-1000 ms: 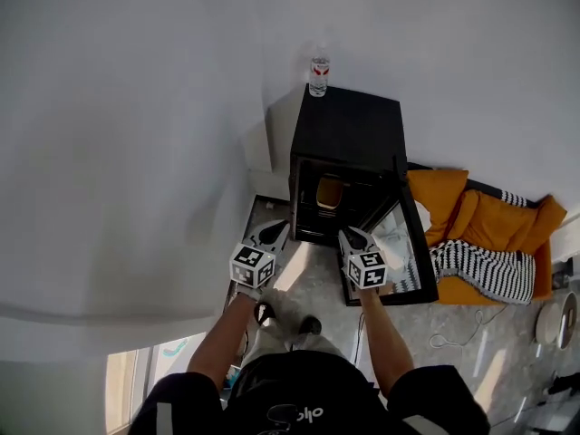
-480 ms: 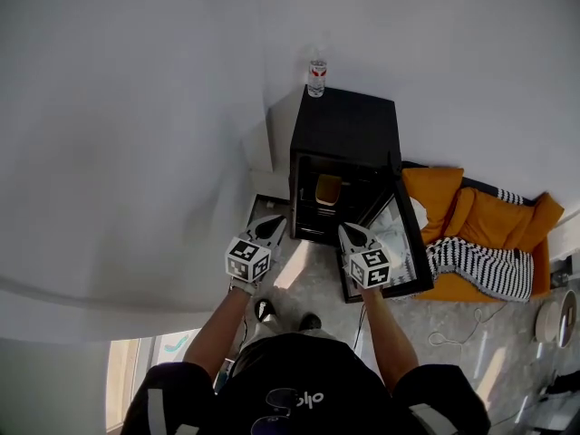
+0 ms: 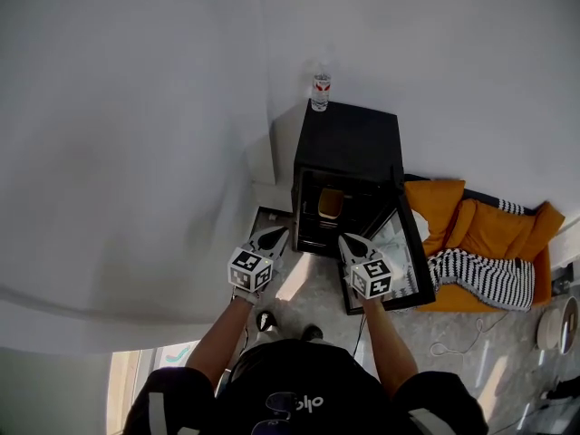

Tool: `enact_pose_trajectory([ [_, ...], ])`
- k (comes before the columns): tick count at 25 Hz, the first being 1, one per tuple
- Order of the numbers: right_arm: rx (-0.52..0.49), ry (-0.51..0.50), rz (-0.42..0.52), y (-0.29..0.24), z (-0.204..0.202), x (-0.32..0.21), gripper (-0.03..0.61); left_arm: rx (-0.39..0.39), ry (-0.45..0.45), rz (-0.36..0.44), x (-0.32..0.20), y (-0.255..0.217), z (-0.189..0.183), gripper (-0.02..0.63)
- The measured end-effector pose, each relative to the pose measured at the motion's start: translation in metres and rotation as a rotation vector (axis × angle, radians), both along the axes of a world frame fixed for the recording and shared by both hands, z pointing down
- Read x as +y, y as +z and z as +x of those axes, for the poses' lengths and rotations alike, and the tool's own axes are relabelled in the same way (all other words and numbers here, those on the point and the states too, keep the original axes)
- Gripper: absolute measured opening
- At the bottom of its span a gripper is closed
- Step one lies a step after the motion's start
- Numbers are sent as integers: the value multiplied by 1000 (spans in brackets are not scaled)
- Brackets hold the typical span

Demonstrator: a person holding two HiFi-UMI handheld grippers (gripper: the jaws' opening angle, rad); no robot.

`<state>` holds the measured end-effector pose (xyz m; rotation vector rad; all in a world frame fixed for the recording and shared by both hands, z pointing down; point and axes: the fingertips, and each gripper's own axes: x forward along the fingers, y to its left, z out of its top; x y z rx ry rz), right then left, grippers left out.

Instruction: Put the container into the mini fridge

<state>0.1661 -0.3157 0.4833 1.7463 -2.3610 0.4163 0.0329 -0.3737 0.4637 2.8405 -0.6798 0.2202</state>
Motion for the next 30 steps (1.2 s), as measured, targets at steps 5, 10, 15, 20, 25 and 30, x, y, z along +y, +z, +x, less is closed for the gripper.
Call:
enact_pose_trajectory([
  [5, -4, -9, 2, -1, -3, -10, 9, 5, -12, 0, -15, -3, -3, 6],
  [10, 0, -20, 5, 0, -9, -19, 8, 14, -12, 2, -25, -3, -4, 6],
  [15, -2, -27, 17, -2, -13, -25, 8, 13, -3, 1, -28, 0, -3, 6],
  [20, -16, -36, 23, -2, -16, -31, 8, -1, 16, -2, -28, 5, 0, 6],
  [25, -17, -40, 11, 2, -16, -33, 8, -6, 25, -7, -28, 6, 4, 6],
  [30, -20, -40, 9, 2, -13, -36, 8, -10, 30, -6, -30, 5, 6, 6],
])
